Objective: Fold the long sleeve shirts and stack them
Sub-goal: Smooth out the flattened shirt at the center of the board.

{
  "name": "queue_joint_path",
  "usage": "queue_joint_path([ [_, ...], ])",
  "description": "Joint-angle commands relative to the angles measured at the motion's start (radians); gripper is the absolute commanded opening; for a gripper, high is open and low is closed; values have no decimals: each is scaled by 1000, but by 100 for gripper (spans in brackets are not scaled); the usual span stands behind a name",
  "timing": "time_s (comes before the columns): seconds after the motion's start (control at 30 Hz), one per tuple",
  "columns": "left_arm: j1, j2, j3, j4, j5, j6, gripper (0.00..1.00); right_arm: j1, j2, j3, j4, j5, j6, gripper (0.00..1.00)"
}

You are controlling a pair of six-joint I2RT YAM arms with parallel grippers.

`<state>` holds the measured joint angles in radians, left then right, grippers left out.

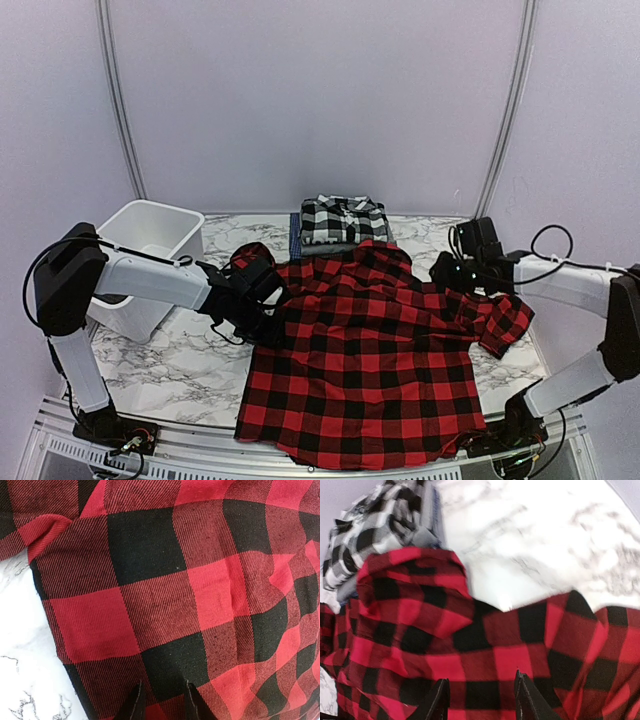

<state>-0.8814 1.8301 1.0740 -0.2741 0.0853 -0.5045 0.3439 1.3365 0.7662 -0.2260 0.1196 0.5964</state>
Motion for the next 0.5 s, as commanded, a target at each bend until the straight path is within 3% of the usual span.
queue_joint_path([
  [0.0,7,-23,19,-44,-12,12,29,-5,150,177,81,-82,-111,34],
  [0.17,7,-19,28,-46,-8,12,29,-5,368,301,130,-207,-131,21],
  [0.47,7,-25,36,-58,-13,14,29,-23,602,402,116,-172,-119,13],
])
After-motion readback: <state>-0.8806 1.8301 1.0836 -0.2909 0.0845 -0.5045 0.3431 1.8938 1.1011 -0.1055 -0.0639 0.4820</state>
